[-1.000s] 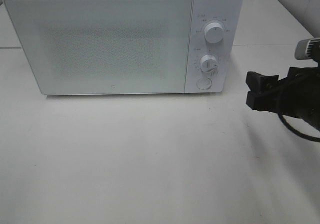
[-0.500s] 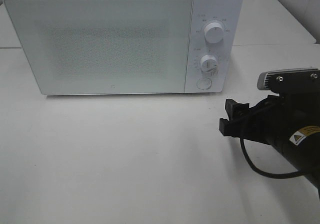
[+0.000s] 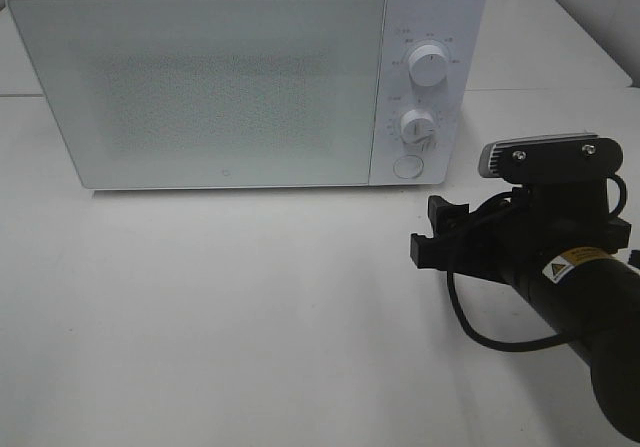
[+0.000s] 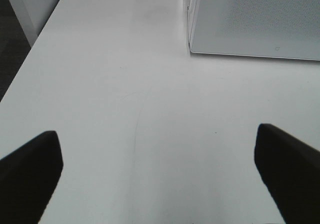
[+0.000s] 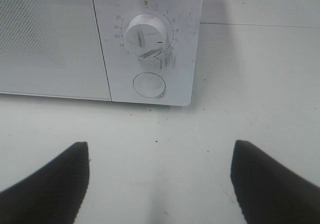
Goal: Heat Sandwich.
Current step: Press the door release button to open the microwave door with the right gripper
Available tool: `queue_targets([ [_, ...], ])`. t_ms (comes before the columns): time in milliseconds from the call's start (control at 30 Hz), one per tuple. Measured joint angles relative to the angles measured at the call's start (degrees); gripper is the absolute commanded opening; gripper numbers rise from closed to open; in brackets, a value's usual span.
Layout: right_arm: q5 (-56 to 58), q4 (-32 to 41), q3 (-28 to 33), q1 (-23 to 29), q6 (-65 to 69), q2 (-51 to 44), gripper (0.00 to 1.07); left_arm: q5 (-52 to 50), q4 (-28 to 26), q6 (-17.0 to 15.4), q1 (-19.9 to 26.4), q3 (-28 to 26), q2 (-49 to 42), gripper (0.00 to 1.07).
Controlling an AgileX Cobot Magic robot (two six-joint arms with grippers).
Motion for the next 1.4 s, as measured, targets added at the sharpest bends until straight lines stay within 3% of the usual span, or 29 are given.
queue_targets([
  [400,-0.46,0.06,0.00,0.06,7.73,0.00,0.73,0.00,0.00,0.00,0.00,0.00,0.00,1.00],
  [767,-1.03,0.69,0.00,0.06,38.33,0.00,0.73,0.00,0.00,0.00,0.00,0.00,0.00,1.00],
  [1067,-1.09,1.49,0.00,0.06,71.85,0.00,0.68,0.00,0.00,0.00,0.00,0.00,0.00,1.00],
  [1233,-1.09,1.49,0.00,0.06,82.45,0.00,0.56,0.00,0.00,0.00,0.00,0.00,0.00,1.00],
  [1267,-0.97,1.49,0.00,0.06,84.45,0.00,0.51,0.00,0.00,0.00,0.00,0.00,0.00,1.00],
  [1300,-0.86,1.49,0.00,0.06,84.97,0.00,0.39,0.00,0.00,0.00,0.00,0.00,0.00,1.00],
  [1333,-0.86,1.49,0.00,0.06,84.97,0.00,0.39,0.00,0.00,0.00,0.00,0.00,0.00,1.00],
  [1400,-0.63,1.49,0.00,0.06,86.57,0.00,0.24,0.00,0.00,0.00,0.00,0.00,0.00,1.00],
])
